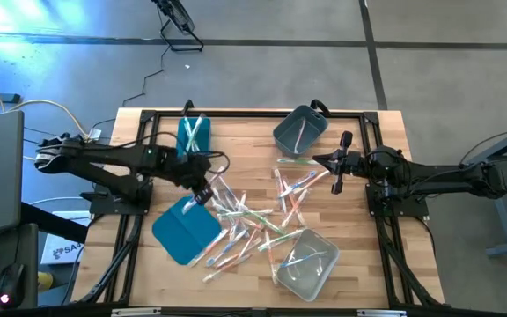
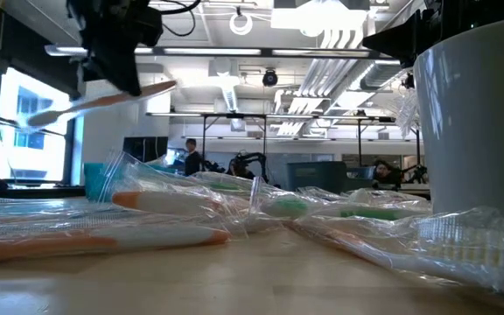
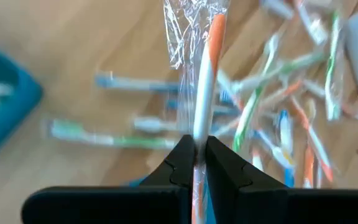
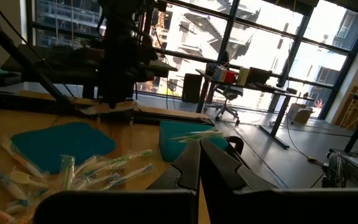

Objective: Pick & Place Toothbrushes
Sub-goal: Put the orange toothbrush into the dark gray bin

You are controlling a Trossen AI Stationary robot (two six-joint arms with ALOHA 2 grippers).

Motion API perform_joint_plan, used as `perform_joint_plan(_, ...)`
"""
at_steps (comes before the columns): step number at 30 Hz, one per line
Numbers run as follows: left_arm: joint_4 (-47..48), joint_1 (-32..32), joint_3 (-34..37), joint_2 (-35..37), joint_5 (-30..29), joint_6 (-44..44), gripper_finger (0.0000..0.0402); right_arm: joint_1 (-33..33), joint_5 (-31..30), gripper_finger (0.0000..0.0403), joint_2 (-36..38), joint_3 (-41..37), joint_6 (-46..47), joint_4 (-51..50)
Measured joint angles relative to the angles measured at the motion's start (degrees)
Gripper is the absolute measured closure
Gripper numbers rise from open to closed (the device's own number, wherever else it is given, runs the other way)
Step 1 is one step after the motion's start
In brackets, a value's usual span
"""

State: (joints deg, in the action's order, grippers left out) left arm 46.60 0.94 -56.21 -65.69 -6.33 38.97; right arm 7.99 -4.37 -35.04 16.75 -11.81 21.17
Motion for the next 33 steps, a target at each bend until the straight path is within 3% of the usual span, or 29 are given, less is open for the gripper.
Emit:
perform_joint_plan(18, -20.6, -16.3, 0.0, 0.0, 4.6, -26.7, 0.0382, 0.0, 0.0, 0.0400, 0.0, 0.0, 0.0, 0.0)
perform_joint_plan(27, -22.7, -23.8, 1.1, -0.1, 7.6, -33.2, 0.0382, 0.0, 0.0, 0.0400, 0.0, 0.0, 0.2, 0.1)
perform_joint_plan(33, -36.8, -29.0, 6.4, -0.5, 14.3, -37.2, 0.0382, 0.0, 0.0, 0.0400, -1.7, 0.0, 1.6, 3.0)
